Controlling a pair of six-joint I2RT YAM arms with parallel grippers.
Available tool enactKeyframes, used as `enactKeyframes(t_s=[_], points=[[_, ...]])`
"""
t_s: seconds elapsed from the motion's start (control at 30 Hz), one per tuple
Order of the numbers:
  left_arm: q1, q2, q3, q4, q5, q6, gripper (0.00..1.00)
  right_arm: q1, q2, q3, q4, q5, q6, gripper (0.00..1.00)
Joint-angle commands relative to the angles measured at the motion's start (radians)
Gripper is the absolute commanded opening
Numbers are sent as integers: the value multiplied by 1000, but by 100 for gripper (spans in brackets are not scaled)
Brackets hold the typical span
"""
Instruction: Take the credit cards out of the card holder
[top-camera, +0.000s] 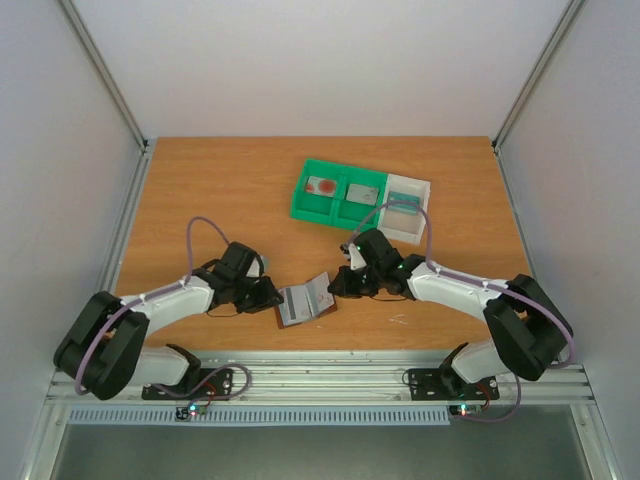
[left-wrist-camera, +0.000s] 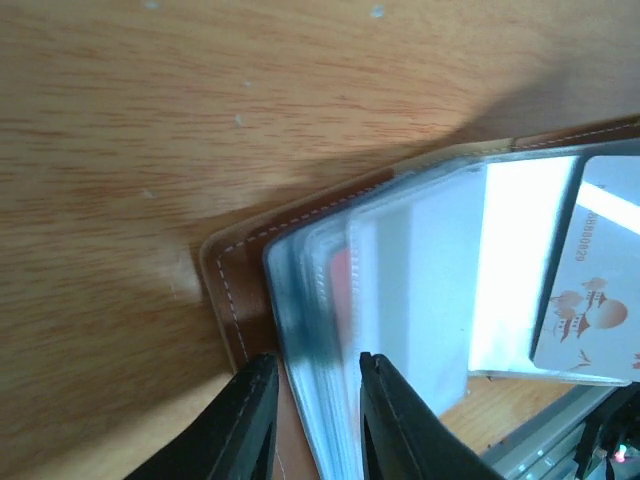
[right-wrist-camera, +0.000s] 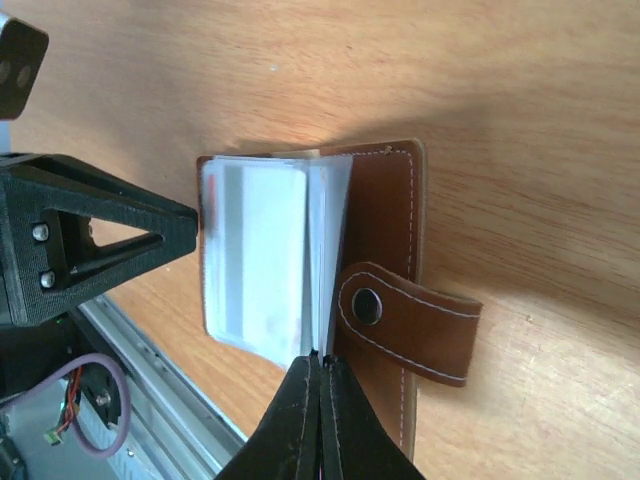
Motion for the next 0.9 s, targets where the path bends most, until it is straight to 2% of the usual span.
enactKeyframes(t_s=[0.0,0.1,0.23,0.4,0.57,0.87], points=[[-4,-94,61,-87,4,12,27,-5,-58,76,-142,-2,-105,1],[-4,-169,98,-120,29,7,35,-5,-92,115,-219,-28,-157,1],[-4,-261,176,-210,73,28,50,-7,-149,169,-336,-91,-256,1],[-4,-328,283,-311,219,96,63,-7,-238,220,-429,-251,-341,1],[-4,-354,338,-346,418,159,64,-6,-286,277,-499,-463,-404,1],[-4,-406,334,-311,581,160,59,-5,-294,308,-478,-568,-389,1]])
